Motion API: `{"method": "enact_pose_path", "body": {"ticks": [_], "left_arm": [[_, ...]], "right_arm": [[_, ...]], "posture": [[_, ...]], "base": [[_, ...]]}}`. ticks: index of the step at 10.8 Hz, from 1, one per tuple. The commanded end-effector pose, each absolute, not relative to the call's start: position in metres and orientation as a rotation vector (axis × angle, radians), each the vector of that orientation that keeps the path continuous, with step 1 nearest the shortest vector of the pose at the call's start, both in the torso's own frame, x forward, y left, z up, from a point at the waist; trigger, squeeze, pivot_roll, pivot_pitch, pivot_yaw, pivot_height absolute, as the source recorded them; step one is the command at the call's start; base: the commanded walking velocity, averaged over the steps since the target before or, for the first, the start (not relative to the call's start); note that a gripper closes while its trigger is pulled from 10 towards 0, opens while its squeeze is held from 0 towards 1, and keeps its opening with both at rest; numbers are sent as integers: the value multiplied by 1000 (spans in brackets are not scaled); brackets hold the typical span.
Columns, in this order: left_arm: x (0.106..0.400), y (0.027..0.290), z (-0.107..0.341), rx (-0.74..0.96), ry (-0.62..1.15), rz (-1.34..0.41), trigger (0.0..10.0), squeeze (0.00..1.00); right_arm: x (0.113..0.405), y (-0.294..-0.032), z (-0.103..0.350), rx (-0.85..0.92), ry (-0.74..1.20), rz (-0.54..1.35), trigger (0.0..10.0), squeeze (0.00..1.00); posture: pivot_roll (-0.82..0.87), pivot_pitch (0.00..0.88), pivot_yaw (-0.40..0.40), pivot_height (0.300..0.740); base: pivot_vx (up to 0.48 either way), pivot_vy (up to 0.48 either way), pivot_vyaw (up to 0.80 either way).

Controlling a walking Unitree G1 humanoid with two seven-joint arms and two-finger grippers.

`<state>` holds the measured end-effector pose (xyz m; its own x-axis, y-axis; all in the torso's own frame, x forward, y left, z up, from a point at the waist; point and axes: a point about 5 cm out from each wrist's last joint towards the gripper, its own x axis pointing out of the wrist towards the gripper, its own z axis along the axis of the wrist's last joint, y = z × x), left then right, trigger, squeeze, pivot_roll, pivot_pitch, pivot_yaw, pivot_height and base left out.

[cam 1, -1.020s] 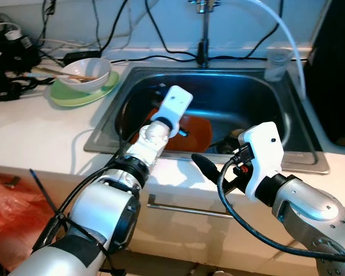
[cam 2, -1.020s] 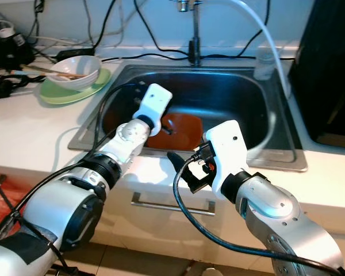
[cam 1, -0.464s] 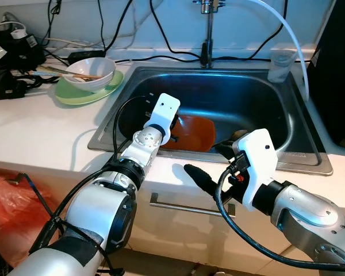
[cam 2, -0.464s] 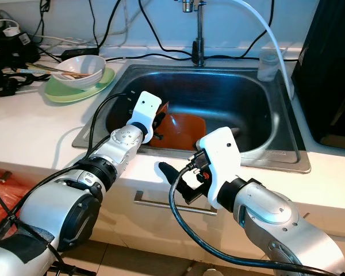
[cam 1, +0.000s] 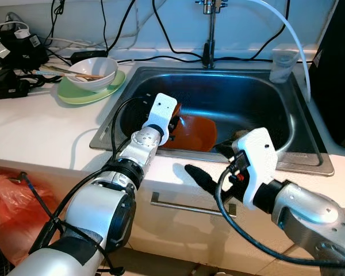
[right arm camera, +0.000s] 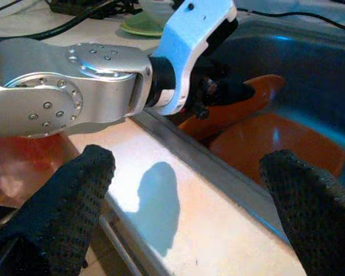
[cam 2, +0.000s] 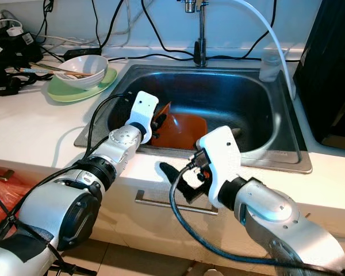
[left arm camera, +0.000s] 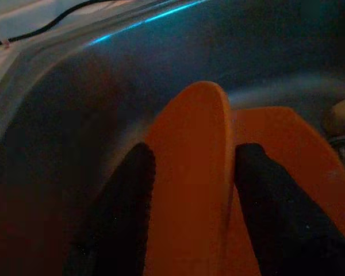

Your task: Kitchen organization

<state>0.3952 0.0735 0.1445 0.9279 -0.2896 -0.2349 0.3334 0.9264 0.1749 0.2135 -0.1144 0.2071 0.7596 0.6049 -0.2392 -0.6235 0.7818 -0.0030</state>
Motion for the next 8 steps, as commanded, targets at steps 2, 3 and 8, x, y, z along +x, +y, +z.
{"method": "enact_pose_path", "body": {"ticks": [2, 3, 8], "left_arm": [[396, 79, 143, 175, 229, -311, 10000, 1000], [396, 77, 144, 157, 228, -320, 10000, 1000], [400, 68, 163, 56, 171, -374, 10000, 1000]], "right_arm": [[219, -113, 208, -91, 220, 689, 10000, 0], [223, -113, 208, -97, 211, 688, 10000, 0], [240, -111, 210, -112, 163, 694, 10000, 0]], "posture": [[-304, 0, 97, 740], [-297, 0, 103, 740], [-253, 0, 109, 740]], "base": [[0, 0, 0], [0, 0, 0], [0, 0, 0]]}}
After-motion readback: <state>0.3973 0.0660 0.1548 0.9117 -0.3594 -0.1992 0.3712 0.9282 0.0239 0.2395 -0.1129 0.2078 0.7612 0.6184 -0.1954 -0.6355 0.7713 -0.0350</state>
